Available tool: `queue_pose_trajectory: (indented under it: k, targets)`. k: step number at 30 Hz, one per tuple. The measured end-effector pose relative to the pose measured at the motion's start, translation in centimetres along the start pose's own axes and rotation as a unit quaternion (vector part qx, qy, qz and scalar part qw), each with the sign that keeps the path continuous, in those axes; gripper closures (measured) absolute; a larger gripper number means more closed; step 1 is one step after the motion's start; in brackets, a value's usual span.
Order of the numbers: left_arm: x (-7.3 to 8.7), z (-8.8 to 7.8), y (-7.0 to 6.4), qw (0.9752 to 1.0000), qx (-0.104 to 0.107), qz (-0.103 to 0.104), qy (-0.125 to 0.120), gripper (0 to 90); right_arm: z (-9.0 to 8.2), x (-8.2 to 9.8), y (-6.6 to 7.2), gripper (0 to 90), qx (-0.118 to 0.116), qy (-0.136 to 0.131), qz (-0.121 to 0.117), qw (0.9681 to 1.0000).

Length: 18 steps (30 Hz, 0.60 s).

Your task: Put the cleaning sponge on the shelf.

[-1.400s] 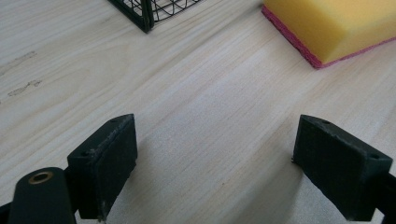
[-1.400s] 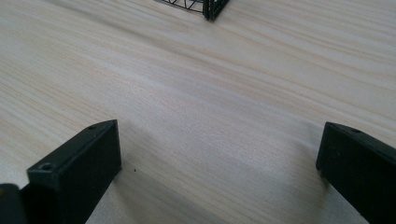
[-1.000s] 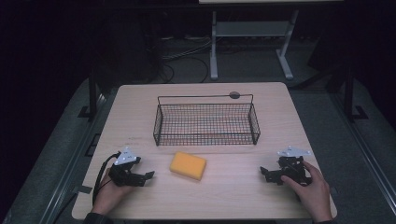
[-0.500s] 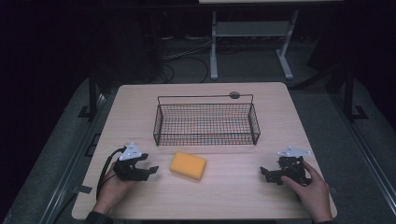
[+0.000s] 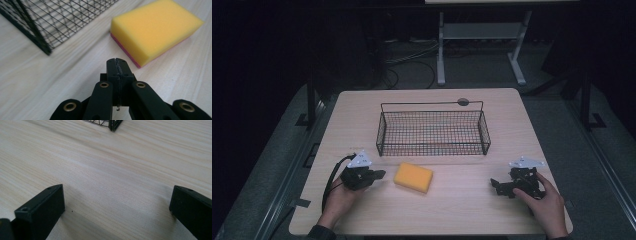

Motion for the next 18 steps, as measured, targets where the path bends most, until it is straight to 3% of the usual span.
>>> queue_pose_trajectory:
  k: [9, 18]
  targets:
    - [-0.6, 1.4, -0.9, 0.9997, 0.011, 0.019, 0.014, 89.7, 0.0, 0.0, 0.0, 0.0, 0.0, 0.0, 0.0, 1.0]
    - [-0.8, 1.7, -1.4, 0.9992, 0.022, 0.027, 0.019, 89.7, 0.0, 0.0, 0.0, 0.0, 0.0, 0.0, 0.0, 1.0]
Point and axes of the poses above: each handheld gripper's, and its own axes: z roughly forward along the jaws, x roughly out of its underside, y roughly to its left, the point moved 1 cm from there along z, roughly forward along the jaws, and after that the axes turned 8 degrees about -z, right-handed, at the moved point
